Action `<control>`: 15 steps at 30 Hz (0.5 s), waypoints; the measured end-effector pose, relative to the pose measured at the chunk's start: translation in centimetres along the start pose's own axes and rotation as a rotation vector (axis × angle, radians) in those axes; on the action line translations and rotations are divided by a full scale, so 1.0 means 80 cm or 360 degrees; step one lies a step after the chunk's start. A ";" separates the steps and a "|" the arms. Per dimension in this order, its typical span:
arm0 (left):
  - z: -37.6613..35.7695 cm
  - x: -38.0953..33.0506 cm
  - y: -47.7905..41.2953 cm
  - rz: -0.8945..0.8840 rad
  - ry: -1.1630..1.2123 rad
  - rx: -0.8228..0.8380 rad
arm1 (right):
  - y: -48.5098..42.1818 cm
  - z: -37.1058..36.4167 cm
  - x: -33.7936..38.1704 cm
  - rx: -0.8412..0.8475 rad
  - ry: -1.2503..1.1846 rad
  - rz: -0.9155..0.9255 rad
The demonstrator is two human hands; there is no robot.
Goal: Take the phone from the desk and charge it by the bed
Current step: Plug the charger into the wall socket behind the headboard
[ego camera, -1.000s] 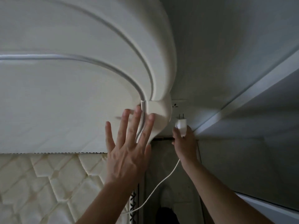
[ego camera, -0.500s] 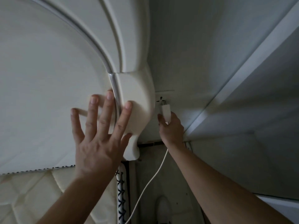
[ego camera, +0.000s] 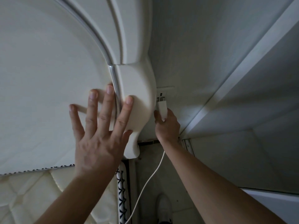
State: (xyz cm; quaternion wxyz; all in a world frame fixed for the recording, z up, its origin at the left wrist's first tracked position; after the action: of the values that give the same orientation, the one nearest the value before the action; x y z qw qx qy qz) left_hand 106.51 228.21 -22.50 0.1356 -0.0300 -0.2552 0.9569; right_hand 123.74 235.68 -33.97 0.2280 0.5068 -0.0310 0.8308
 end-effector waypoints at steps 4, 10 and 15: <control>0.000 -0.001 0.001 -0.0008 -0.0015 -0.0026 | -0.001 -0.001 0.003 0.0008 0.0004 0.0007; -0.003 -0.001 0.000 -0.0017 0.0020 -0.0036 | 0.000 0.002 -0.003 0.0041 -0.0151 0.0016; -0.004 0.000 0.000 -0.0034 0.0017 -0.0060 | 0.000 0.005 -0.009 0.0170 -0.0542 -0.0107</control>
State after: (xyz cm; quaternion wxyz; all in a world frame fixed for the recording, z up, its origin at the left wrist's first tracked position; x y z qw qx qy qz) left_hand 106.50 228.35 -22.78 0.1467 -0.0349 -0.2729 0.9502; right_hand 124.31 235.31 -34.41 0.2201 0.6524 -0.0081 0.7252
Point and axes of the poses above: each hand's wrist, its own y-axis away from the middle knuckle, its own z-axis out of the back of the hand, x = y × z, the point moved 3 cm from there along -y, towards the middle knuckle, and after that the axes turned 3 degrees about y, right-handed, at the moved point
